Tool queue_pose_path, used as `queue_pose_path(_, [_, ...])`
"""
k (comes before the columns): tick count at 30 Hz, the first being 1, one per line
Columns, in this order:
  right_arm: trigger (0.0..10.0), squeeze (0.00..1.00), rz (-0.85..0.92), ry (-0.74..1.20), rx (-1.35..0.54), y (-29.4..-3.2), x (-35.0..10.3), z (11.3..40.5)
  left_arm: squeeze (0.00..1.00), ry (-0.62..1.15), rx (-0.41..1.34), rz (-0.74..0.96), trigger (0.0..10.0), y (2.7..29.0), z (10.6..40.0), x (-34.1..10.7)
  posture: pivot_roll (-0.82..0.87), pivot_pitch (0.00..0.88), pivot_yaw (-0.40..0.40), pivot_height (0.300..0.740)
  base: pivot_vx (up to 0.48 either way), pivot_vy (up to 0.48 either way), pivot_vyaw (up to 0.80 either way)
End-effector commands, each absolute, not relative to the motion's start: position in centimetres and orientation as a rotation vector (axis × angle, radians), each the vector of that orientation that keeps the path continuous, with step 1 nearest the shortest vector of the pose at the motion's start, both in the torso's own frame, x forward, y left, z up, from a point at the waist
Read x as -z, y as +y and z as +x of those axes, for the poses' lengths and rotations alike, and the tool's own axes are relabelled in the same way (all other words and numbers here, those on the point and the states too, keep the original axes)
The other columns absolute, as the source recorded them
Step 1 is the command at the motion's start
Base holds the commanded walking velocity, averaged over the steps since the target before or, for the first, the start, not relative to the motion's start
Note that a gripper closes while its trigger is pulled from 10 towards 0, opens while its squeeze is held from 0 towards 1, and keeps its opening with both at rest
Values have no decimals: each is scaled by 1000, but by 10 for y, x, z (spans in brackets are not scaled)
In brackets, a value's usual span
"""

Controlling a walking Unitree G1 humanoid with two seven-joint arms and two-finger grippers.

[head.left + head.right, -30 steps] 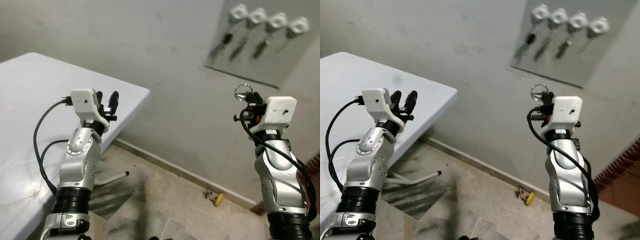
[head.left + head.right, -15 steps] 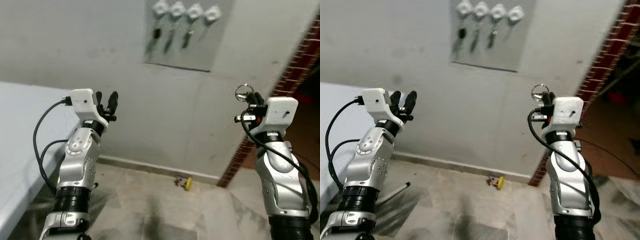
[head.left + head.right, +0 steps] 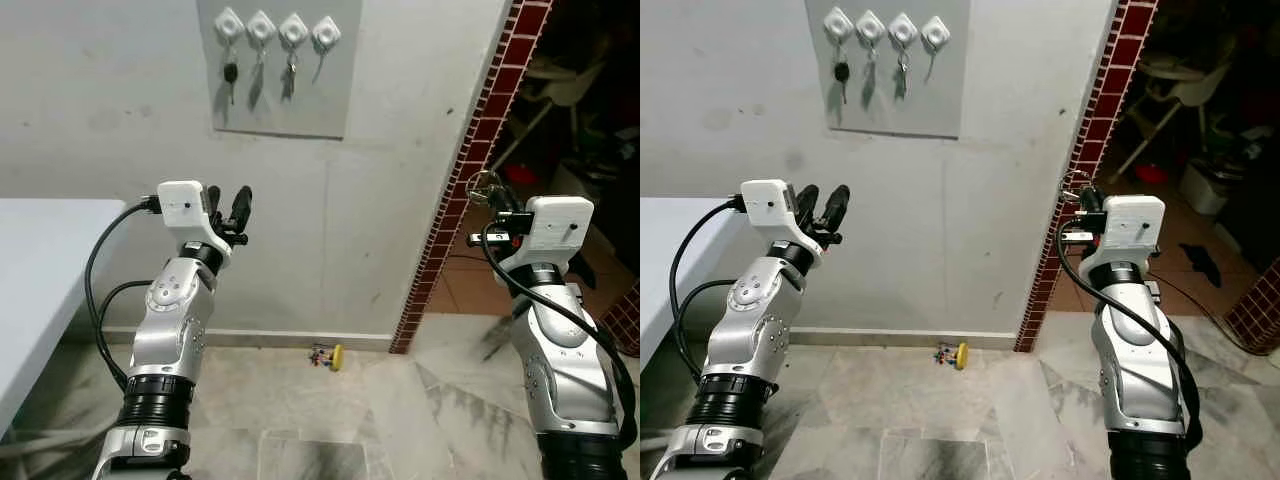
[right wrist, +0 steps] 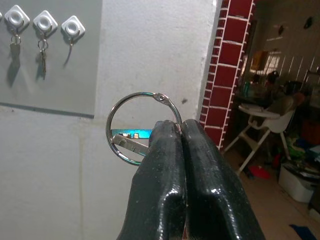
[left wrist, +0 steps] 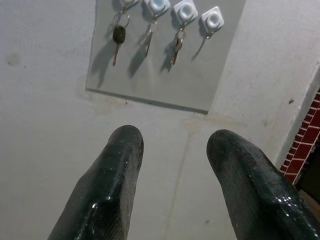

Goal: Hang keys on a hook

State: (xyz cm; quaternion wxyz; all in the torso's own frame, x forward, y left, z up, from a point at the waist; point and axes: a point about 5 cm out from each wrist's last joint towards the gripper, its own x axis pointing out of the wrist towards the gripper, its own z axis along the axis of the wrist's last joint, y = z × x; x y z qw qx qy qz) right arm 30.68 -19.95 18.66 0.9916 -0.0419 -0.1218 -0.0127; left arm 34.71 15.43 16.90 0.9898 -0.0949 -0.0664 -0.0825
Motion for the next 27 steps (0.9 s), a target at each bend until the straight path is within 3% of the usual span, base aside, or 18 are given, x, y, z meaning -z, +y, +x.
queue_pose_path(1, [10000,0,-85,-270,19,-199,-194,304,0,-133,165,-190,10000,154,348,-173,-155,0,-50,724,0,0,0])
queue_pose_path(19, [10000,0,-84,-263,7,-200,-193,302,0,-105,128,-220,10000,160,349,-170,-155,0,-52,724,0,0,0])
queue_pose_path(27, [10000,0,-81,-255,-14,-197,-192,303,0,-112,122,-227,10000,162,349,-171,-153,0,-54,724,277,0,0])
